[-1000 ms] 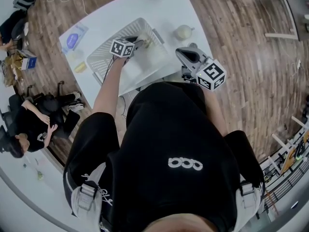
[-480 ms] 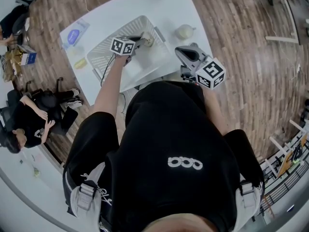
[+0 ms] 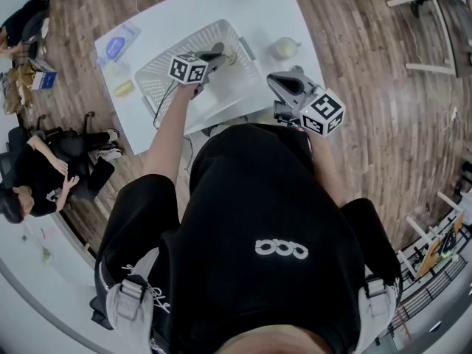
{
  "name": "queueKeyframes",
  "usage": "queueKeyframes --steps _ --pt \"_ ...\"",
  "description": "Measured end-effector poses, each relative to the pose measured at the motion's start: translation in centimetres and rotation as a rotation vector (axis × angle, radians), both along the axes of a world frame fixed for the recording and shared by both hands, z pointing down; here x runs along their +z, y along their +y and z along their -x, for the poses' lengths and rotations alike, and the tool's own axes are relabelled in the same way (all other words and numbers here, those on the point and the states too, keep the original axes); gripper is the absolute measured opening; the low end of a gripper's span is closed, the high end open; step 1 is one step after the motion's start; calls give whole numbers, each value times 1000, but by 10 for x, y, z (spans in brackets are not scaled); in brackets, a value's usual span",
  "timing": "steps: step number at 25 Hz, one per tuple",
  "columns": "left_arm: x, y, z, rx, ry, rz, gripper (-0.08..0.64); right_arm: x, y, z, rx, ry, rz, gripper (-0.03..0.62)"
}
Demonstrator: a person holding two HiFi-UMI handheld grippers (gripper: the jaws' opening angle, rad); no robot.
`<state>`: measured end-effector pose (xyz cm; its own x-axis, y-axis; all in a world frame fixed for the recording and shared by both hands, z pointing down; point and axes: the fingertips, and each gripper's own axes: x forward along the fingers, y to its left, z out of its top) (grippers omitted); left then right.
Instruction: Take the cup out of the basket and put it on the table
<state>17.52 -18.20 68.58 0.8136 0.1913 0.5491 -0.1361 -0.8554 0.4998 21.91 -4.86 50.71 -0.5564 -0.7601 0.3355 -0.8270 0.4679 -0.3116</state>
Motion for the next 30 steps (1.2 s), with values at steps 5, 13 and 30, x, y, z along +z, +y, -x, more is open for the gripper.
queueKeyframes --steps 5,13,30 --pt "-41 0 9 -36 68 -67 21 -6 -3 -4 4 -2 -23 25" --pt "-131 7 43 -135 229 -197 20 -13 -16 1 -17 -22 -52 25" --pt "-246 30 225 -461 405 -424 20 -18 -47 146 -253 -55 -99 25"
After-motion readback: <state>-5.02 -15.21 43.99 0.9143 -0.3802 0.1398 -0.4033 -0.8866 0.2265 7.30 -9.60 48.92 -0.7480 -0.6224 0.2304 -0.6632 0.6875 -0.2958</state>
